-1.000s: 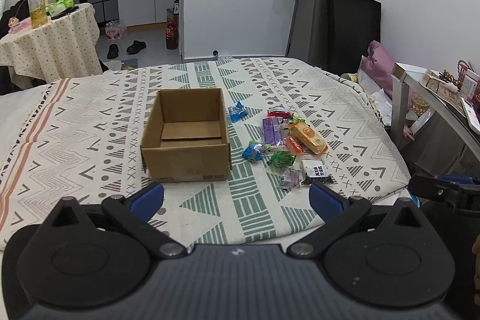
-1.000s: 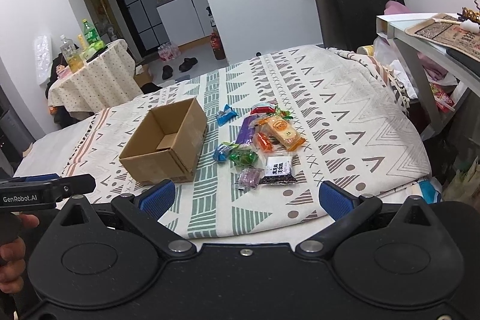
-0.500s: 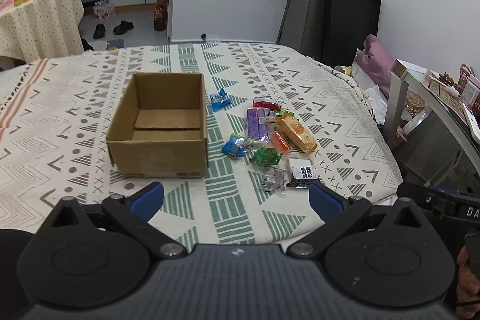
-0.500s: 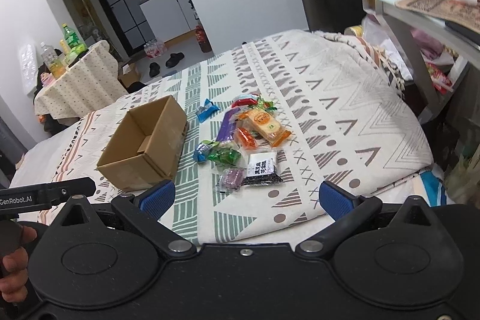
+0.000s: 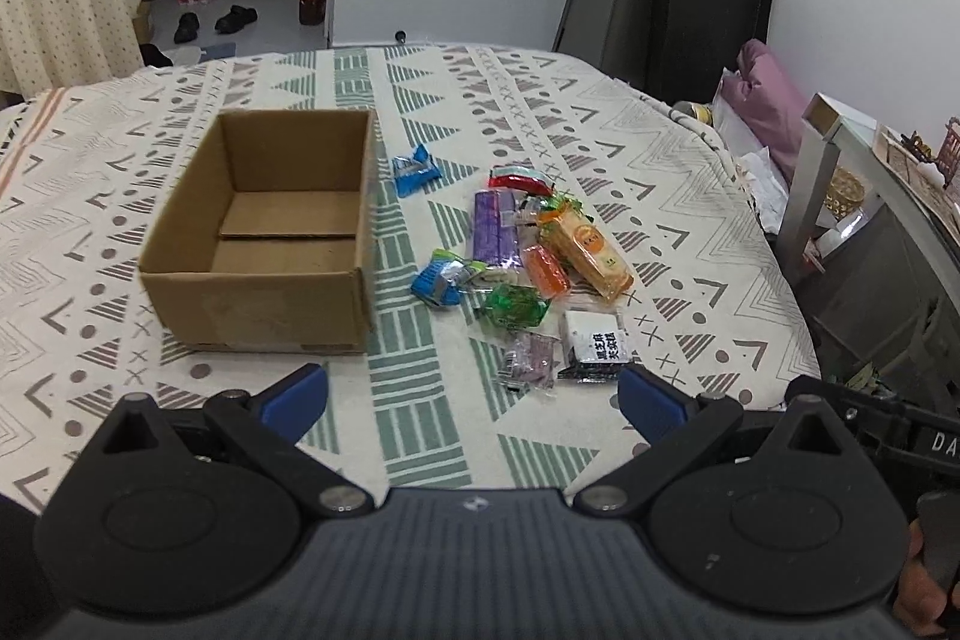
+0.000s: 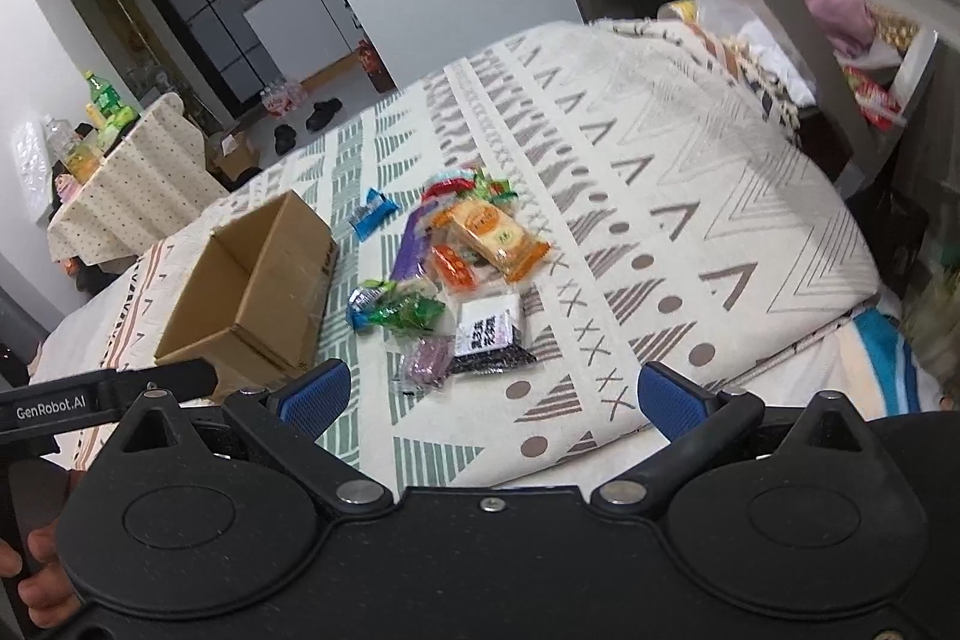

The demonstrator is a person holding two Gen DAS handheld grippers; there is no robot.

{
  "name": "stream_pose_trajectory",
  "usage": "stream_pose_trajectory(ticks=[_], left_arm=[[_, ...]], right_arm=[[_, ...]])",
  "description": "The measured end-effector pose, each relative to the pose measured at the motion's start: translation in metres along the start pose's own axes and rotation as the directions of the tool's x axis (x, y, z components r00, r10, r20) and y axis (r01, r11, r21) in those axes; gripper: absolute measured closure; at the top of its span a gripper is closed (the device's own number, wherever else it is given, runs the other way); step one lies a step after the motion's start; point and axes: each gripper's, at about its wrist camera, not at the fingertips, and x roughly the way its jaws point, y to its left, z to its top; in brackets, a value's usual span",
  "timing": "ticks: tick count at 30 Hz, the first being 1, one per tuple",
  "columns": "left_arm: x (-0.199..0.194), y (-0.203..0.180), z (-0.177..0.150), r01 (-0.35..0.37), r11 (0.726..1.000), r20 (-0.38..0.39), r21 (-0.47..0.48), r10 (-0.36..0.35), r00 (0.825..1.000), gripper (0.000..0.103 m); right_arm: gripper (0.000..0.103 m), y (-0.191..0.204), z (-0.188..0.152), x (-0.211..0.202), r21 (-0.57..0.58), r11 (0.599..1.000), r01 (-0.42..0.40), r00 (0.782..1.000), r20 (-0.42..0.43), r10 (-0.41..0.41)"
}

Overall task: Organize snacks
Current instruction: 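Grasp the purple candy with the left tool while the right tool grasps the white packet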

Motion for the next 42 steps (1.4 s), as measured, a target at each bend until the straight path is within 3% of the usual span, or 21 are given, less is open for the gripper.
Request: stream_pose_trajectory(ticks=[7,11,20,27,32,42], left_arm=[[0.035,-0.013,0.005,0.002,1.000,-0.037,-0.021,-0.003,0.999,0.002],[0.056,-0.023,0.007,0.021,1.000,-0.061,0.006,-0.021,0.998,0.003],[0.107,-0.029,0.016,0.010,1.000,-0.117,-0.029,-0.013,0.993,0.017],[0.151,-0.028,0.012,-0.003,0.998,-0.183,-0.057,-0.008,0.983,0.028],[0.176,-0.030,0.008,-0.003,0.997,-0.213,-0.074,-0.013,0.977,0.033],[0.198,-0.037,0.013,-0.016,0.998,-0.222,-0.053,0.004,0.975,0.041]], right_arm=[[0.002,-0.013,0.006,0.026,0.055,0.998,-0.022,1.000,-0.010,0.023],[0.012,-0.022,0.012,0.049,0.119,0.992,-0.037,0.999,-0.028,0.041],[0.013,-0.043,0.018,0.098,0.229,0.971,-0.066,0.992,-0.092,0.089],[0.024,-0.049,0.021,0.130,0.265,0.963,-0.054,0.987,-0.134,0.092],[0.026,-0.060,0.022,0.149,0.315,0.948,-0.055,0.981,-0.159,0.110],[0.027,-0.056,0.025,0.165,0.288,0.954,-0.079,0.976,-0.171,0.133]])
